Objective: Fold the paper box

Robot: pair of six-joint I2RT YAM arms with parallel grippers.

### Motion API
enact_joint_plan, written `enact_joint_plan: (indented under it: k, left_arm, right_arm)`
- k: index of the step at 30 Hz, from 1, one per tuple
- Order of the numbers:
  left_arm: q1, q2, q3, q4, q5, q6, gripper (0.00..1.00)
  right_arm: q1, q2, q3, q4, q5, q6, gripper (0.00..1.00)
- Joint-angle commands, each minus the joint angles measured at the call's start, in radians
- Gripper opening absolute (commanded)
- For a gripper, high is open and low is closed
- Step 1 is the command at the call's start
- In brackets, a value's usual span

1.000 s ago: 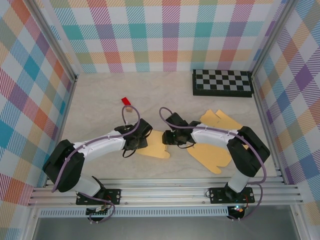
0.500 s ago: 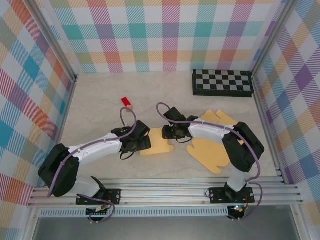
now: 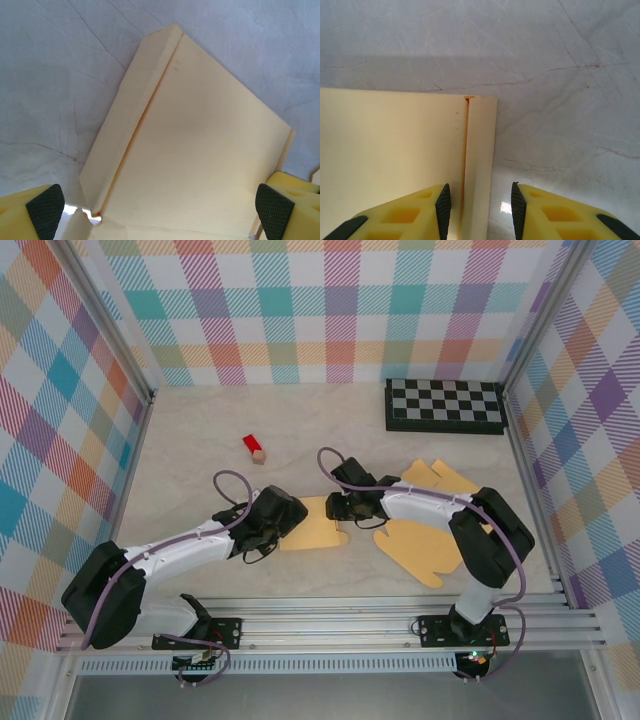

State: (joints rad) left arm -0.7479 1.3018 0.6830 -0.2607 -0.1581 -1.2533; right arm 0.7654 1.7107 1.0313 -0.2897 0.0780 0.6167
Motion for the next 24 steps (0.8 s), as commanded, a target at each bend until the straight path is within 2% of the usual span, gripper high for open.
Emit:
enact_joint_plan:
  k: [1, 6, 11, 18, 24]
  left_arm:
    - [-0.013, -0.015, 0.006, 0.025, -0.036, -0.051, 1.00]
    - [-0.013, 0.041, 0.029, 0.019, 0.006, -0.042, 1.00]
    - [-0.013, 0.122, 0.090, -0.064, 0.032, 0.008, 1.00]
    - [-0.013, 0.147, 0.100, -0.064, 0.010, 0.008, 1.00]
    - [-0.013, 0.169, 0.125, -0.127, -0.030, 0.043, 1.00]
  right_arm:
    - [-0.003, -0.029, -0.025, -0.002, -0.013, 0.042, 0.39]
    - [-0.004, -0.032, -0.030, -0.001, -0.024, 0.046, 0.39]
    - [-0.003, -0.031, -0.034, 0.003, -0.030, 0.045, 0.39]
    - [-0.003, -0.038, -0.040, 0.003, -0.032, 0.037, 0.39]
    - [-0.003, -0.039, -0.039, -0.009, -0.027, 0.020, 0.39]
